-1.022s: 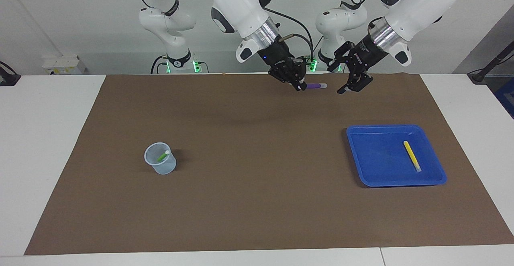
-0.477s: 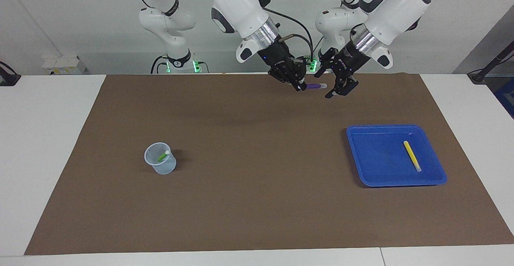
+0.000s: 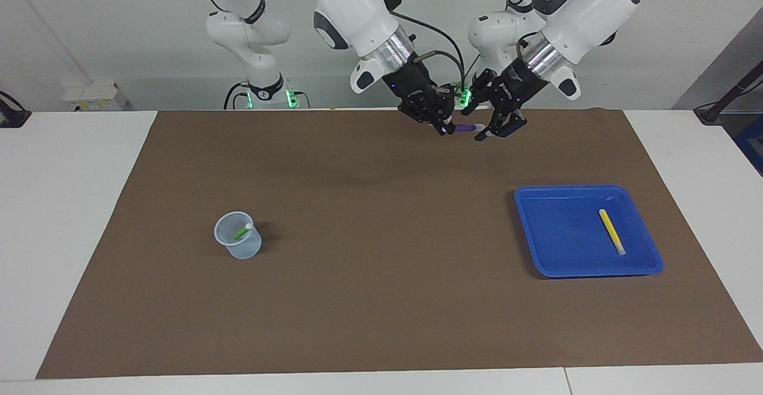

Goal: Right arm passes pens to left for tray arrangement
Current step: 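Carry the purple pen toward the left gripper while the left gripper reaches, then close the left gripper on the purple pen and open the right gripper, then lower the purple pen into the tray while the right gripper returns, then set the purple pen upright in the tray with the left gripper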

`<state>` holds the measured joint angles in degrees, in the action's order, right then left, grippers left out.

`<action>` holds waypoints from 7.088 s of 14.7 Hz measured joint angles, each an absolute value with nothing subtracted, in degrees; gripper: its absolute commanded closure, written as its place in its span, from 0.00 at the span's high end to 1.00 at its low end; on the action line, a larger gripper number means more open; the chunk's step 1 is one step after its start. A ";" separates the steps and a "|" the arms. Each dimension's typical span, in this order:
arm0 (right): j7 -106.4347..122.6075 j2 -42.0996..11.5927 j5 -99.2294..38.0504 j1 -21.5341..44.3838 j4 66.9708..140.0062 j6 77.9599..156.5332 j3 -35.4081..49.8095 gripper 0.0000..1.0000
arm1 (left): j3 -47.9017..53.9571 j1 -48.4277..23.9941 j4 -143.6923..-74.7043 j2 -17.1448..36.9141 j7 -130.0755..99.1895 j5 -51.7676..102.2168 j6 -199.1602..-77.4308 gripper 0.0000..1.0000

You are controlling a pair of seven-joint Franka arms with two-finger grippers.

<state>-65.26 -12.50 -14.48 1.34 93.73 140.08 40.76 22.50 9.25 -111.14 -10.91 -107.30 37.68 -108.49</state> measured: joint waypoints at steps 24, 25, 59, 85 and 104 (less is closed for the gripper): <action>-64.81 -12.56 -14.94 0.07 93.76 139.70 40.66 0.76 | 22.18 7.81 -113.37 -11.66 -99.73 37.82 -112.41 0.00; -63.22 -12.54 -14.92 -0.68 93.69 138.79 40.65 0.76 | 22.13 7.81 -113.44 -11.67 -97.73 37.49 -112.41 0.00; 12.22 -20.55 13.97 -28.91 103.82 127.32 39.62 0.83 | 20.92 21.60 -106.67 19.21 6.13 -7.39 -127.50 0.00; 15.16 -20.91 15.15 -30.88 105.33 128.75 39.65 0.00 | 21.19 23.05 -106.55 22.01 6.82 -7.79 -130.08 0.00; 12.35 -20.66 13.79 -30.77 103.96 121.62 40.76 0.31 | 20.93 26.30 -108.16 22.00 6.81 -7.80 -130.53 0.00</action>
<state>12.35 -20.66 13.79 -30.77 103.96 121.62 40.76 20.93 26.30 -108.16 22.00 6.81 -7.80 -130.53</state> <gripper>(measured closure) 0.639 0.811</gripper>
